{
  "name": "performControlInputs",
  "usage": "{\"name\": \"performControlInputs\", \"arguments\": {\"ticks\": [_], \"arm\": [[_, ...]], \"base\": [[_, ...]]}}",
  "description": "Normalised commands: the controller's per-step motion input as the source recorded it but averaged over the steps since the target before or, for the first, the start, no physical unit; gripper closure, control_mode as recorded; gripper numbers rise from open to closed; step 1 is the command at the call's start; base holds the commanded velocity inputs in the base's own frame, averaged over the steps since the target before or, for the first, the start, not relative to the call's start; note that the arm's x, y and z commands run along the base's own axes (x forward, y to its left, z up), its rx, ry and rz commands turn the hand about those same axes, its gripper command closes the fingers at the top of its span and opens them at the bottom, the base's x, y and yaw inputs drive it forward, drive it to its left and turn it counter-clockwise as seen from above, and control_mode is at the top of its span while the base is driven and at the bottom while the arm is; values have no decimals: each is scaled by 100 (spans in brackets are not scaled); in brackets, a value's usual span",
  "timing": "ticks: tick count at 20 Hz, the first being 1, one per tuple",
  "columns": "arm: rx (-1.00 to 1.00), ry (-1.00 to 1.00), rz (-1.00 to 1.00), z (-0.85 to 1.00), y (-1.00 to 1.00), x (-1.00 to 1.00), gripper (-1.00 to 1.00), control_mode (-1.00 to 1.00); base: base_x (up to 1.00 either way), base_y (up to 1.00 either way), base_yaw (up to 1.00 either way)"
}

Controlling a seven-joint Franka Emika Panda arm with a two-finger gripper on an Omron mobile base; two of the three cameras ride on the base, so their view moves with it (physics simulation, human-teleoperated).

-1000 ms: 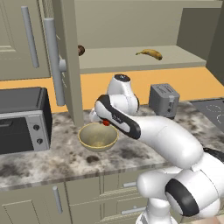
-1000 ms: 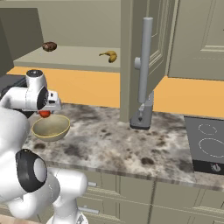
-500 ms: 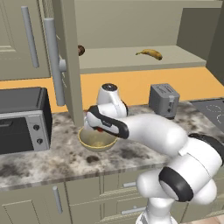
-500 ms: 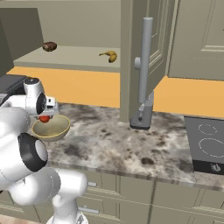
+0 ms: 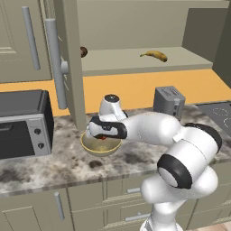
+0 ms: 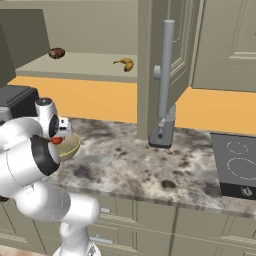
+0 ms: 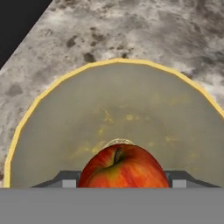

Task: Open the cabinet. Pick the apple and banana from the cabinet and place them into the bowl. Then close the cabinet.

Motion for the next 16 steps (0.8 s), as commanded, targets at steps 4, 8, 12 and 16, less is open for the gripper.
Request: {"name": "performControlInputs", "arguments": {"ticks": [4, 8, 12, 16], "arm": [[0, -1, 0, -28, 15, 60, 100, -100], [-2, 0, 0, -28, 34, 51, -100, -100], [0, -1, 0, -3, 3, 8, -100, -100], [0, 0, 0, 0, 0, 5, -100, -100]], "base": [[0, 0, 0], [0, 0, 0], [0, 0, 0], [0, 0, 0]]}}
